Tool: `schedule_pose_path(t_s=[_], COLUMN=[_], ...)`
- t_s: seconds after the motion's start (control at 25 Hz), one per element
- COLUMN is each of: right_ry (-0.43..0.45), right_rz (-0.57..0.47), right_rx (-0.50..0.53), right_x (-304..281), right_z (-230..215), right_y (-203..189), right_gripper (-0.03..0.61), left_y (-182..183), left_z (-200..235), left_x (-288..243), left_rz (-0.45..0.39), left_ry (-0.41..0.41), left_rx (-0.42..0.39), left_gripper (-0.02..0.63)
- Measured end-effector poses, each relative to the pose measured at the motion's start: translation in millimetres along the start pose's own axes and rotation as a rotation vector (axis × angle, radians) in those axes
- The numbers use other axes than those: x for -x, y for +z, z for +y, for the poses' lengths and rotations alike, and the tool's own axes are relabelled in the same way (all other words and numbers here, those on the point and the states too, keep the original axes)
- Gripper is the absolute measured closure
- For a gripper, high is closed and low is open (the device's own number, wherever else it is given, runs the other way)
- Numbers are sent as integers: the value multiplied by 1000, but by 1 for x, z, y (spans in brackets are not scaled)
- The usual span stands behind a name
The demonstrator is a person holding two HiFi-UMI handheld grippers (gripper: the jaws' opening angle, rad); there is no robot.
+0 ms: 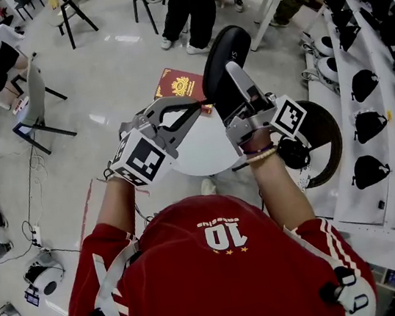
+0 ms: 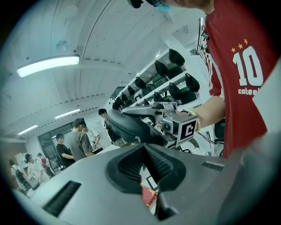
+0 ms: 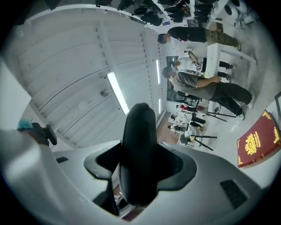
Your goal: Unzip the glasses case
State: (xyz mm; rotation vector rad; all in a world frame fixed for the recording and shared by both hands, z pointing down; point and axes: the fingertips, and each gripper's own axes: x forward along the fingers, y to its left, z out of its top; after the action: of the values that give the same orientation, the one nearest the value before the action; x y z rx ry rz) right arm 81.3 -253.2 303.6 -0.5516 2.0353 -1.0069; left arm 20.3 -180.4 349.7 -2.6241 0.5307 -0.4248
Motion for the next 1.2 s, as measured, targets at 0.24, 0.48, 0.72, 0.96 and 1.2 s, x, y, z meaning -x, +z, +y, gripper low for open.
schedule_pose_path(t_s=[0.24,0.48,0.72,0.96,1.2], right_ry=[-9,-22,-20,-37,-72], right_rz=[-97,-133,-119,-74,-37], right_rx=[-12,-47,-73,-98,-130], right_x=[-1,-2,-4,-3,-1], right_z=[2,-1,-1,-7,-21], right_y=[3,-7,-16,-21,-22], right_gripper=[310,310,311,311,311], left_y=[0,-5,-6,-11,-19], left_z=[-10,-20,-30,-26,-25], left_x=[-7,-5,-12,-6,1], left_rz=[18,23,43,66,69], left_ry=[-37,-64,-90,-59,-12], left_rx=[2,13,17,21,48], left_gripper=[604,604,603,603,601])
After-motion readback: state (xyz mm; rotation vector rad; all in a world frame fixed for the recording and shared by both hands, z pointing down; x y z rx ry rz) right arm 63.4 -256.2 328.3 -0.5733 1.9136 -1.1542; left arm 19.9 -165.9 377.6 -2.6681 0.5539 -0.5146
